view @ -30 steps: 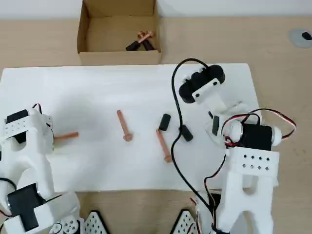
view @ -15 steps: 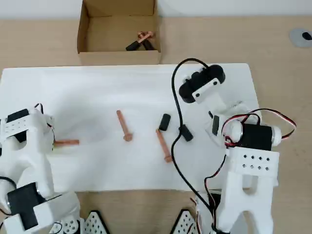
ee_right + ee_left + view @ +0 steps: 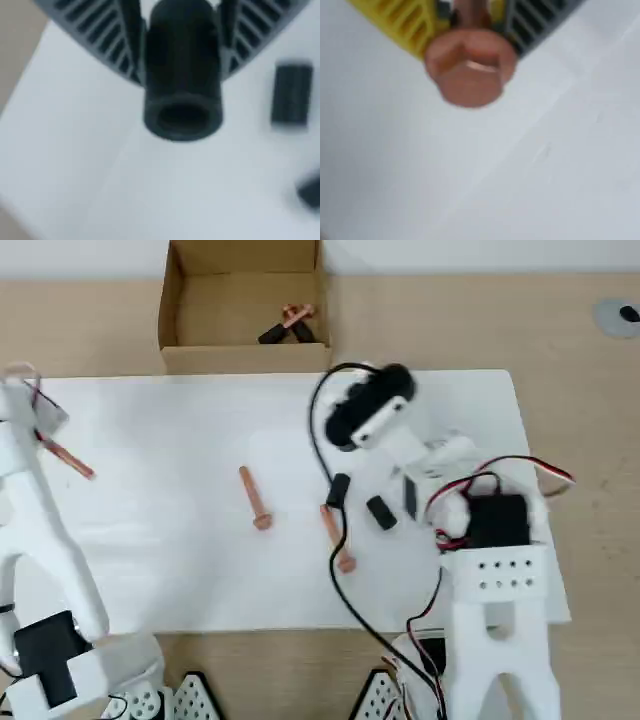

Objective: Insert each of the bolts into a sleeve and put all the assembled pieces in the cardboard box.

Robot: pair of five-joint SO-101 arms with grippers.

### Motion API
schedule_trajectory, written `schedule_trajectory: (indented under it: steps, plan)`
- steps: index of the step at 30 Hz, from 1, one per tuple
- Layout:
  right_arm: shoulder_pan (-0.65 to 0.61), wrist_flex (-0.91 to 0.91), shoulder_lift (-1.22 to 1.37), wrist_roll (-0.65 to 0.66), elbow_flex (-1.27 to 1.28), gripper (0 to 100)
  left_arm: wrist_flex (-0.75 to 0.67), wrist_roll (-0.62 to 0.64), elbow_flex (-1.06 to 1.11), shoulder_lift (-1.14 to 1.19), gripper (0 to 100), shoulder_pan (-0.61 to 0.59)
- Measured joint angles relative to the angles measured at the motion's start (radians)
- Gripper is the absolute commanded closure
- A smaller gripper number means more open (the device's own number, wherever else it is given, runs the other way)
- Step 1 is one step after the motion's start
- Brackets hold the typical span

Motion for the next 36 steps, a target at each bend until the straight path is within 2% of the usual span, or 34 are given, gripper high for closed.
schedule_trajectory:
  steps: [4, 8, 13, 18, 20, 24, 27, 29, 32, 36]
  plan:
    - [-0.097, -0.195, 0.000, -0.043, 0.006, 98.8, 0.101, -0.160, -0.180, 0.000, 99, 0.081]
    - [-0.222, -0.468, 0.025, -0.049, 0.106, 98.8, 0.138, -0.344, -0.209, -0.002, 99, 0.186]
    - [-0.299, -0.730, 0.140, -0.049, 0.180, 98.8, 0.138, -0.446, -0.210, -0.002, 99, 0.242]
    - [-0.321, -0.864, 0.307, -0.060, 0.175, 98.8, 0.072, -0.505, -0.203, -0.032, 99, 0.276]
    - [-0.322, -0.881, 0.368, -0.107, 0.137, 98.8, 0.044, -0.522, -0.183, -0.080, 99, 0.308]
    - [-0.356, -0.891, 0.468, -0.342, 0.008, 98.8, -0.014, -0.499, -0.107, -0.176, 99, 0.377]
    - [-0.408, -0.891, 0.520, -0.572, -0.055, 98.8, -0.104, -0.373, -0.037, -0.255, 99, 0.381]
    - [-0.454, -0.891, 0.525, -0.698, -0.064, 98.8, -0.153, -0.331, 0.026, -0.315, 99, 0.385]
    - [-0.520, -0.891, 0.525, -0.755, -0.066, 98.8, -0.219, -0.301, 0.135, -0.397, 99, 0.413]
    - [-0.557, -0.913, 0.516, -0.769, -0.057, 98.8, -0.265, -0.213, 0.296, -0.523, 99, 0.417]
